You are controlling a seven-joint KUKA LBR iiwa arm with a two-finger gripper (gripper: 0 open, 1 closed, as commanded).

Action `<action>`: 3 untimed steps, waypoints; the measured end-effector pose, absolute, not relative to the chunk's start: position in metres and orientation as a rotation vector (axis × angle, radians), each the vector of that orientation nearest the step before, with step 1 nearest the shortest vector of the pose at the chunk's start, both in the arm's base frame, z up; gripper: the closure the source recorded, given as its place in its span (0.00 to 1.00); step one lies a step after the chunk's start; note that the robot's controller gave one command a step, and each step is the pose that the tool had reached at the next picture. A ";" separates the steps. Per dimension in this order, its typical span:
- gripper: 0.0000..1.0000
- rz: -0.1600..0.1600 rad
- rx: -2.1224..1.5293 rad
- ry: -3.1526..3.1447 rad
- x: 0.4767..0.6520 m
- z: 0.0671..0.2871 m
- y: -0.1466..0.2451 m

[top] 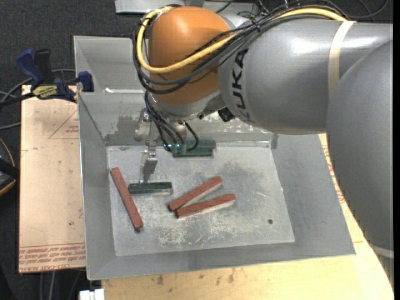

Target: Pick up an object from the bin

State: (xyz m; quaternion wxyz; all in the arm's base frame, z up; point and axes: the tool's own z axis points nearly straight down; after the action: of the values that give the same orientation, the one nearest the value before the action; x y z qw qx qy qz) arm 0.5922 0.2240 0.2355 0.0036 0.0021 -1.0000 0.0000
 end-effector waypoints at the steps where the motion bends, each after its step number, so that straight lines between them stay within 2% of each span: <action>1: 0.00 -0.003 0.001 -3.142 0.594 0.240 0.223; 2: 0.00 -0.005 -0.043 -3.148 0.571 0.194 0.210; 3: 0.00 -0.004 -0.084 -3.143 0.552 0.118 0.199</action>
Offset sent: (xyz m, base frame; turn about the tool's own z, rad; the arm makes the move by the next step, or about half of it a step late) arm -0.0525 -0.0315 -0.1025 0.0717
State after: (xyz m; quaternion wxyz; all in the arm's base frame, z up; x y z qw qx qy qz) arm 0.5520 0.1988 0.1184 -0.0014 -0.0268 -0.9996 -0.0011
